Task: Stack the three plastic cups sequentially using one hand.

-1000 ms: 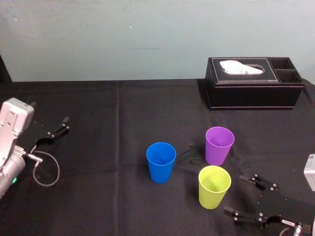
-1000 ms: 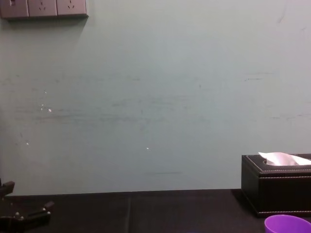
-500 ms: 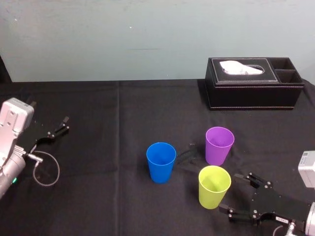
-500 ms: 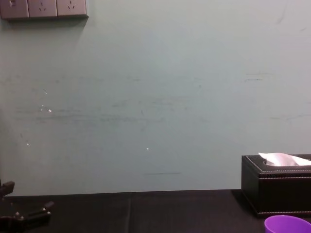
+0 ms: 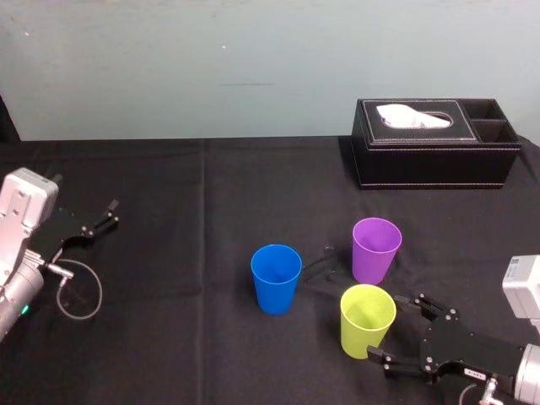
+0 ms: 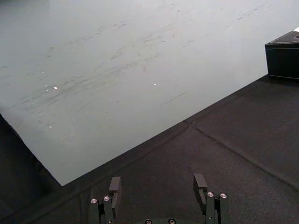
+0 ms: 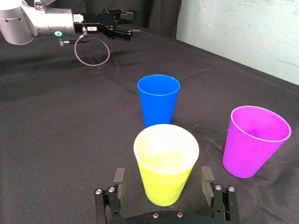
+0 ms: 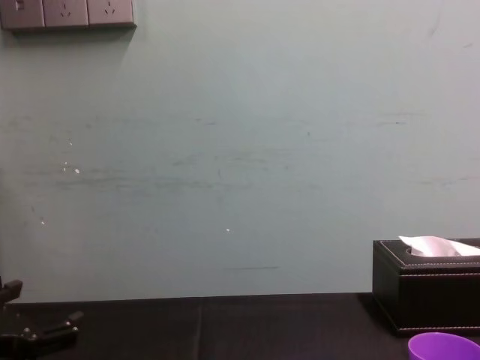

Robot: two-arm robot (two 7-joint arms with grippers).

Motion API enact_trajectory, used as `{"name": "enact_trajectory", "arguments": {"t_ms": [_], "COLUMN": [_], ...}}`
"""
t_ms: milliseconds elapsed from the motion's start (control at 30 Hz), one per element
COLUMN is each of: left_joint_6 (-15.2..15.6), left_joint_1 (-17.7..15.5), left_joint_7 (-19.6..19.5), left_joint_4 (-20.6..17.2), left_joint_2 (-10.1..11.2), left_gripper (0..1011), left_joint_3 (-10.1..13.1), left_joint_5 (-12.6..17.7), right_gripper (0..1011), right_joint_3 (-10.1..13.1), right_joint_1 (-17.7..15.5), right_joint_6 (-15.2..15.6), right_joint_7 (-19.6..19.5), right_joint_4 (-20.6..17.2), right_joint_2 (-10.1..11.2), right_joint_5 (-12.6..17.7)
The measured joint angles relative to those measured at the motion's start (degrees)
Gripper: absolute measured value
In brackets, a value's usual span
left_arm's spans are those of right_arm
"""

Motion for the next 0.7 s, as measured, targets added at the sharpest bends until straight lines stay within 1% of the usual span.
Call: {"name": "enact_trajectory", "arguments": {"t_ms": [367,500,700], "left_joint_6": [0.00,0.00,0.00], "left_joint_1": [0.00,0.00,0.00], "left_joint_7": [0.00,0.00,0.00], "left_joint_4": [0.00,0.00,0.00], "left_joint_2": [0.00,0.00,0.00], "left_gripper": [1010,1010,1010], "left_joint_3": [0.00,0.00,0.00], "left_joint_5": [0.00,0.00,0.00], "right_gripper": [1002,1002,1002], "right_joint_3": [-1.51,-2.23,-2.78], "right_joint_1": [1.60,2.54,3.34], "right_joint_6": [0.40,0.66,0.88], "right_joint_7": [-0.70,-1.10,-1.36], "right_joint_4": [0.91,1.56,2.05], "right_joint_2": [-1.30,-2.08,-2.86], "right_joint_5": [-0.46,-0.84,-0.93]}}
